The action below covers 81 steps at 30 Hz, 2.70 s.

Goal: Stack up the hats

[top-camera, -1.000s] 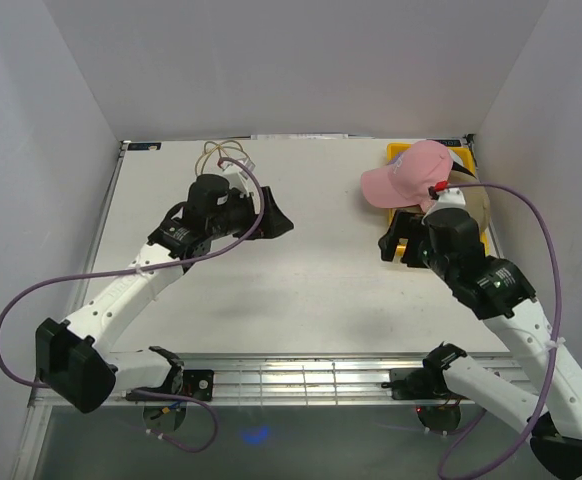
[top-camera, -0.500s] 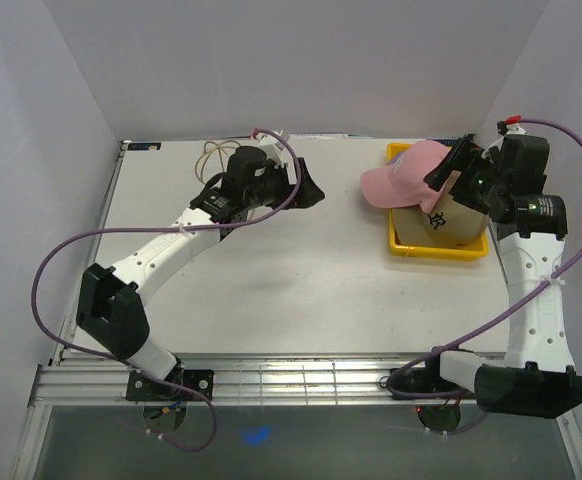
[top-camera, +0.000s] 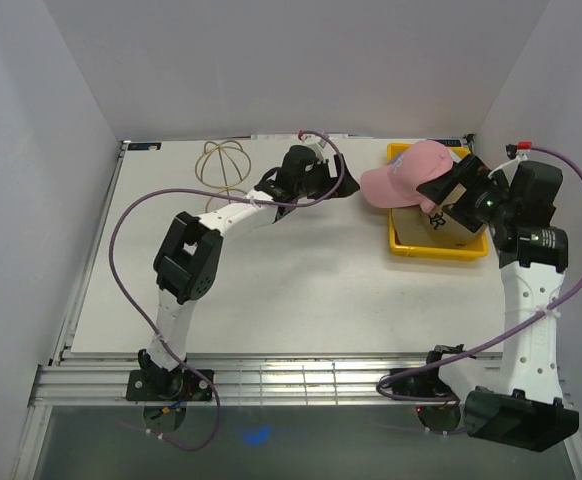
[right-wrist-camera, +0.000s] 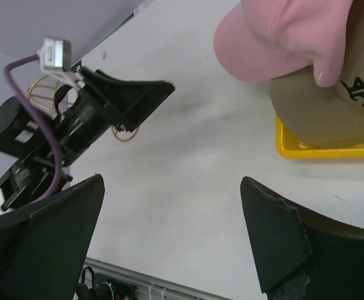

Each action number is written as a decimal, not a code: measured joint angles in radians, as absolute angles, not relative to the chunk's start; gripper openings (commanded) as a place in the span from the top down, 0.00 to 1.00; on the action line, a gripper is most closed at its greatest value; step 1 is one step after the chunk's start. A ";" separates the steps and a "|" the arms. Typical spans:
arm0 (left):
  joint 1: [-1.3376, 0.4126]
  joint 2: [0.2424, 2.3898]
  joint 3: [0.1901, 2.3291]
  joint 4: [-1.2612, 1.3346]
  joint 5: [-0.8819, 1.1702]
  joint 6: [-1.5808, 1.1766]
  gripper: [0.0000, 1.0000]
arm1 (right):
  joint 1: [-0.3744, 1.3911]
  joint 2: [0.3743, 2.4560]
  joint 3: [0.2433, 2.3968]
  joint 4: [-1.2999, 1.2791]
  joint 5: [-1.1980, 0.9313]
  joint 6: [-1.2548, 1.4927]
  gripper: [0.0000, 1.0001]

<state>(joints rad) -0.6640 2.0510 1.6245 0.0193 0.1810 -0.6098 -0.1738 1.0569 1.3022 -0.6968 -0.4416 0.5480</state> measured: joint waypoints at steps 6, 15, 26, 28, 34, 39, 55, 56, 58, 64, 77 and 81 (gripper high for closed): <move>-0.663 2.240 1.754 0.069 0.199 -0.647 0.04 | -0.155 0.892 1.132 -0.670 -0.463 0.575 0.05; -0.662 2.339 1.804 0.176 0.244 -0.734 0.04 | -0.155 0.864 1.061 -0.645 -0.486 0.586 0.06; -0.661 2.442 1.837 0.382 0.279 -0.885 0.06 | -0.155 0.887 1.062 -0.578 -0.538 0.586 0.06; -0.661 2.475 1.864 0.401 0.281 -0.907 0.07 | -0.155 0.897 1.064 -0.575 -0.543 0.583 0.06; -0.661 2.518 1.877 0.464 0.283 -0.971 0.10 | -0.150 0.916 1.077 -0.565 -0.555 0.580 0.06; -0.661 2.545 1.882 0.538 0.287 -1.016 0.14 | -0.149 0.926 1.079 -0.546 -0.566 0.582 0.06; -0.671 2.579 1.900 0.701 0.313 -1.148 0.61 | -0.148 0.937 1.079 -0.520 -0.572 0.590 0.05; -0.671 2.579 1.900 0.707 0.315 -1.154 0.63 | -0.148 0.937 1.079 -0.520 -0.572 0.591 0.05; -0.673 2.581 1.902 0.717 0.316 -1.163 0.67 | -0.148 0.938 1.079 -0.520 -0.572 0.592 0.05; -0.680 2.581 1.924 0.752 0.328 -1.197 1.00 | -0.148 0.938 1.079 -0.520 -0.572 0.592 0.05; -0.694 2.582 1.946 0.803 0.317 -1.251 1.00 | -0.148 0.938 1.135 -0.523 -0.573 0.596 0.05; -0.698 2.579 1.946 0.822 0.295 -1.259 1.00 | -0.148 0.938 1.170 -0.524 -0.574 0.599 0.05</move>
<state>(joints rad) -0.6983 2.5793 1.9457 0.8219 0.2951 -1.2594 -0.1482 0.9382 1.1702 -0.5240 -0.5739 0.5995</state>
